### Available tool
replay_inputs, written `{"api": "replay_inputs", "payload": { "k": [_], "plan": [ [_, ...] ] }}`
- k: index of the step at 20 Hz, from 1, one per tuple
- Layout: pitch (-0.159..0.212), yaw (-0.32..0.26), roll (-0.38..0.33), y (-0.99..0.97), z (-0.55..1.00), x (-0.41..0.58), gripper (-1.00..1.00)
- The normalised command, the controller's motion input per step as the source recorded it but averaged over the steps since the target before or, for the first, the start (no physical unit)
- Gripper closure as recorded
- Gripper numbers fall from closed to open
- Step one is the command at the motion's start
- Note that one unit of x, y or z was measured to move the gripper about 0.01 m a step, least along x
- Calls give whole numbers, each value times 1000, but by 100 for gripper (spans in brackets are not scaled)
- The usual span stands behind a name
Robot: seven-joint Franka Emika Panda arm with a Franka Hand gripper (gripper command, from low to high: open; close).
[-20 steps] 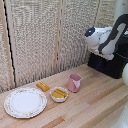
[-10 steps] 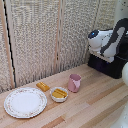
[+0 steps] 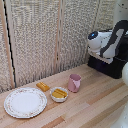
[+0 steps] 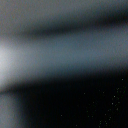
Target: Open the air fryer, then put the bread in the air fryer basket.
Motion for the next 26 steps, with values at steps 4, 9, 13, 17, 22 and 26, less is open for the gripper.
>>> {"api": "replay_inputs", "payload": {
  "k": [4,9,13,17,22,26],
  "plan": [
    [115,-95,116,229,525,51,100],
    [130,-95,265,324,224,0,100],
    [145,-99,309,346,86,0,100],
    [124,-109,316,403,80,40,100],
    [59,-114,264,515,86,17,100],
    [-1,-118,74,779,-16,0,100]
  ]
}}
